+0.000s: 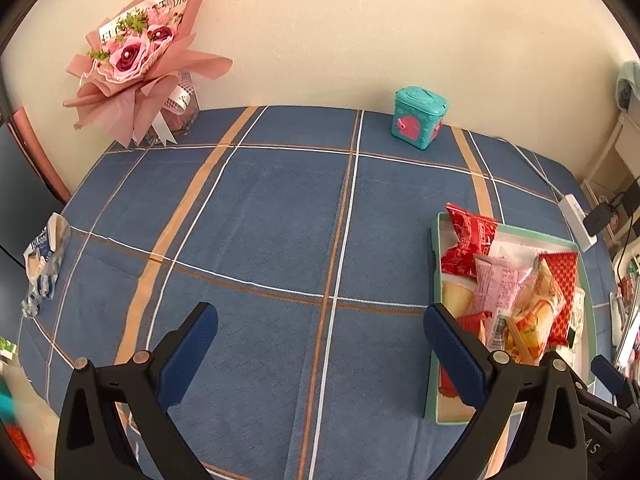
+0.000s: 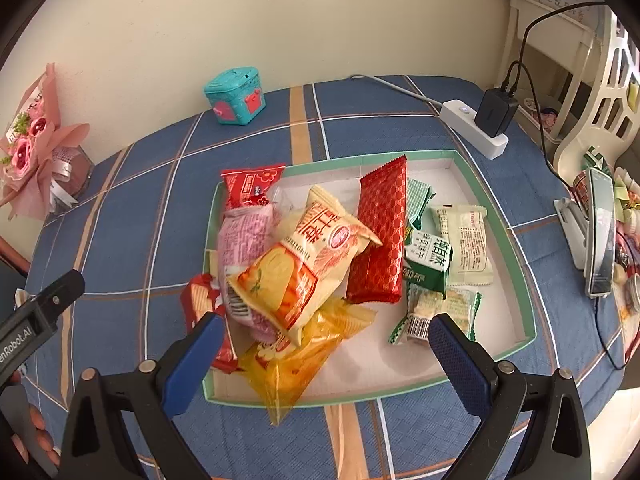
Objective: Organize snacks
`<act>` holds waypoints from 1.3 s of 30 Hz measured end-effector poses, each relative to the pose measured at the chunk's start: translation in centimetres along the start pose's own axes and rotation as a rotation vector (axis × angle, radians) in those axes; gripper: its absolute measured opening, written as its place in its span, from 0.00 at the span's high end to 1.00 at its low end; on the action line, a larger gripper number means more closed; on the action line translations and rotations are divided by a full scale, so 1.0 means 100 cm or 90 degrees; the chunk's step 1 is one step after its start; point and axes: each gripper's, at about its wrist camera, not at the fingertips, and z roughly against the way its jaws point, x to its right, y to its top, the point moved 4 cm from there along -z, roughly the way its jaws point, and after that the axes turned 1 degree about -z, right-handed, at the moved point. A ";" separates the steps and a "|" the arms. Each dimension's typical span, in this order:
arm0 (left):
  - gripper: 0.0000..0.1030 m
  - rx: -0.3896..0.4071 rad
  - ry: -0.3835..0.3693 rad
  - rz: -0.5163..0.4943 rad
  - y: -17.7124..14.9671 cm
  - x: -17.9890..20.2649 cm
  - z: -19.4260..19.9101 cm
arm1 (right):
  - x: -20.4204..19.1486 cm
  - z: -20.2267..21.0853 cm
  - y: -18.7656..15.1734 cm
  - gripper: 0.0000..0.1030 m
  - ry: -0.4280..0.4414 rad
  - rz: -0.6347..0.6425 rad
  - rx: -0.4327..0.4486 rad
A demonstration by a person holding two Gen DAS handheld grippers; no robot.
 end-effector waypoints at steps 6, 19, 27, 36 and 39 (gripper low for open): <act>0.01 0.015 -0.003 -0.014 -0.007 0.003 0.013 | -0.004 0.004 -0.009 0.00 0.000 0.013 0.001; 0.01 0.040 0.021 0.001 -0.029 -0.017 0.032 | -0.003 0.013 -0.028 0.00 0.005 0.020 0.002; 0.01 0.026 -0.012 -0.007 -0.049 -0.017 0.030 | -0.004 0.017 -0.041 0.00 0.006 0.031 -0.003; 0.01 0.033 0.004 -0.028 -0.062 -0.015 0.036 | -0.008 0.025 -0.053 0.00 0.003 0.053 0.005; 0.01 0.037 0.014 -0.036 -0.063 -0.015 0.038 | -0.009 0.028 -0.054 0.00 0.002 0.054 0.014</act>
